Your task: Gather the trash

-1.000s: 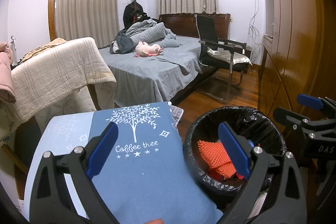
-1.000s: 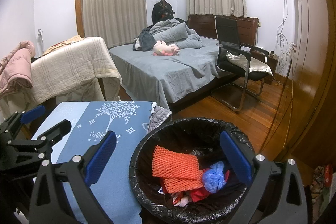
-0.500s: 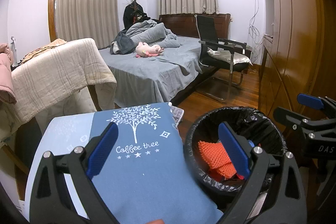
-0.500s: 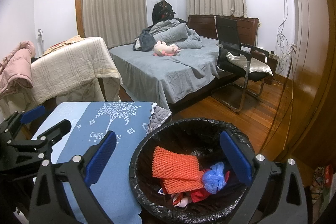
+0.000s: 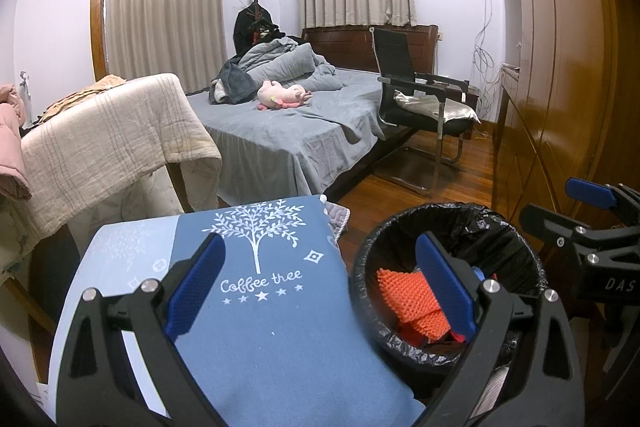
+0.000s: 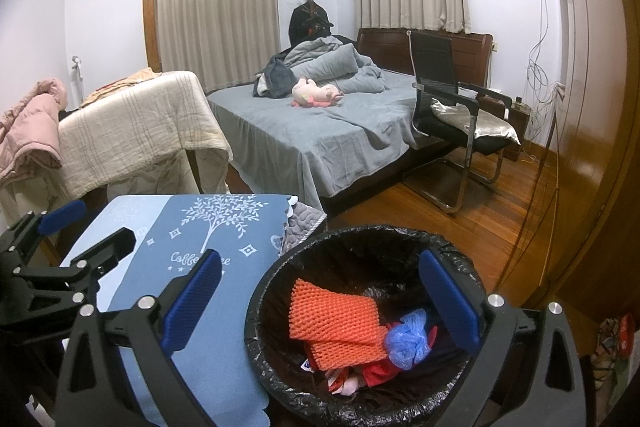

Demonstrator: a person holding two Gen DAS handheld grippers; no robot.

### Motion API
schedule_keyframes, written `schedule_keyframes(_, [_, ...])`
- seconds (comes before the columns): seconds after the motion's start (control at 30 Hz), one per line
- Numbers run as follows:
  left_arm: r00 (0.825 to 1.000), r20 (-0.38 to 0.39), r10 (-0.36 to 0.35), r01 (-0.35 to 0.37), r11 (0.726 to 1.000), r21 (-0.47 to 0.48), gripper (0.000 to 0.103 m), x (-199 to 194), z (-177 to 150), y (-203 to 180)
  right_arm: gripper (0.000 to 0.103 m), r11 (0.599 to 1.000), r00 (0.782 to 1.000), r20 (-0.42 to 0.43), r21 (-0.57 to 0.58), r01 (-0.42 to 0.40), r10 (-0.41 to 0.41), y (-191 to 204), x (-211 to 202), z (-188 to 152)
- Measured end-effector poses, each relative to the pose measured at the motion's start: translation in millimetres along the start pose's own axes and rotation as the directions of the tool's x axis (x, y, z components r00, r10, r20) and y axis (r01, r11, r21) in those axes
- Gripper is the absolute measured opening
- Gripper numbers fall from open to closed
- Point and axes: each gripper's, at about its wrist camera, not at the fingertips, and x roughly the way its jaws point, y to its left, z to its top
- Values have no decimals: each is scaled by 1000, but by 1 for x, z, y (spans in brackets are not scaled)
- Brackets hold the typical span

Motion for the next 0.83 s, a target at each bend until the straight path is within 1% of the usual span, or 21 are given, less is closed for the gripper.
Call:
schedule_keyframes(0.53, [1000,4,3,-3,1000,5,93,0,0,1,97,1000,1000,-2,-1,-4,4,3,1,-1])
schedule_keyframes(0.83, [1000,-4,3,-3,1000,2,93,1,-2,2,97,1000,1000,-4,12,8,-8,3,6,-7])
